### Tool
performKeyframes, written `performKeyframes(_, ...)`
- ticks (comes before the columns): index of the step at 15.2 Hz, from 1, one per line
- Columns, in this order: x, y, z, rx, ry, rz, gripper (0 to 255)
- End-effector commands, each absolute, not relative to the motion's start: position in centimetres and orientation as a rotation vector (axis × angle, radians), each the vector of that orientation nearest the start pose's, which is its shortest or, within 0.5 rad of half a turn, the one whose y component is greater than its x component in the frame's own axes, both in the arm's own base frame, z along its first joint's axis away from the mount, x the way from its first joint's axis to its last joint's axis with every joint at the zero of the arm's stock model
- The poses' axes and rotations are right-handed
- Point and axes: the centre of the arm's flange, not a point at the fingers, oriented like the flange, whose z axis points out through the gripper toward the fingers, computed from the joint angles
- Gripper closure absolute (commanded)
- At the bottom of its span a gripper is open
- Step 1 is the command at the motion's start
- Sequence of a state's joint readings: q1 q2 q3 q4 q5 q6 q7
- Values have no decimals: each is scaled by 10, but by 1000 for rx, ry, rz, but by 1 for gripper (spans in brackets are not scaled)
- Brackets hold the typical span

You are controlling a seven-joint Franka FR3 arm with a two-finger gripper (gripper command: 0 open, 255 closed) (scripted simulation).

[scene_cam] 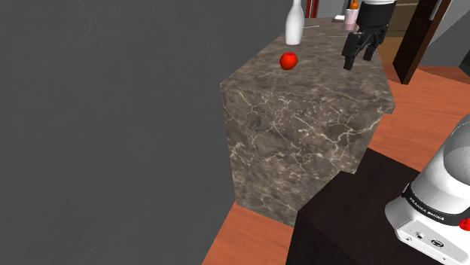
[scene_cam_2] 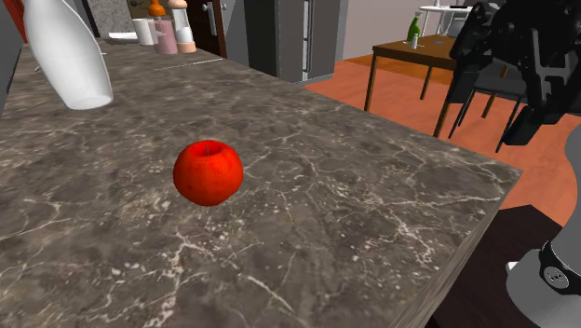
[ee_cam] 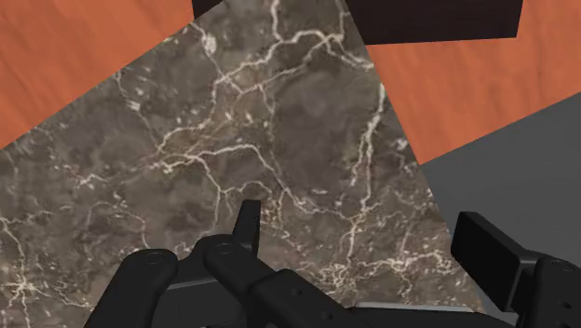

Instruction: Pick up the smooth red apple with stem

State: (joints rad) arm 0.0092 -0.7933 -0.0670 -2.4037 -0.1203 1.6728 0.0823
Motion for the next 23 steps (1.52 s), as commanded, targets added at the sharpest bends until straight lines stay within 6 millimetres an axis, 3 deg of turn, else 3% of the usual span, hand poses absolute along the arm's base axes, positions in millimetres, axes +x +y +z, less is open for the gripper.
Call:
performKeyframes(1, 313, -35, 579, -3206, 181, -101, 0)
performKeyframes(12, 452, -62, 575, -3234, -16, -127, 0)
performKeyframes(23, 593, -71, 573, -3249, -217, -153, 0)
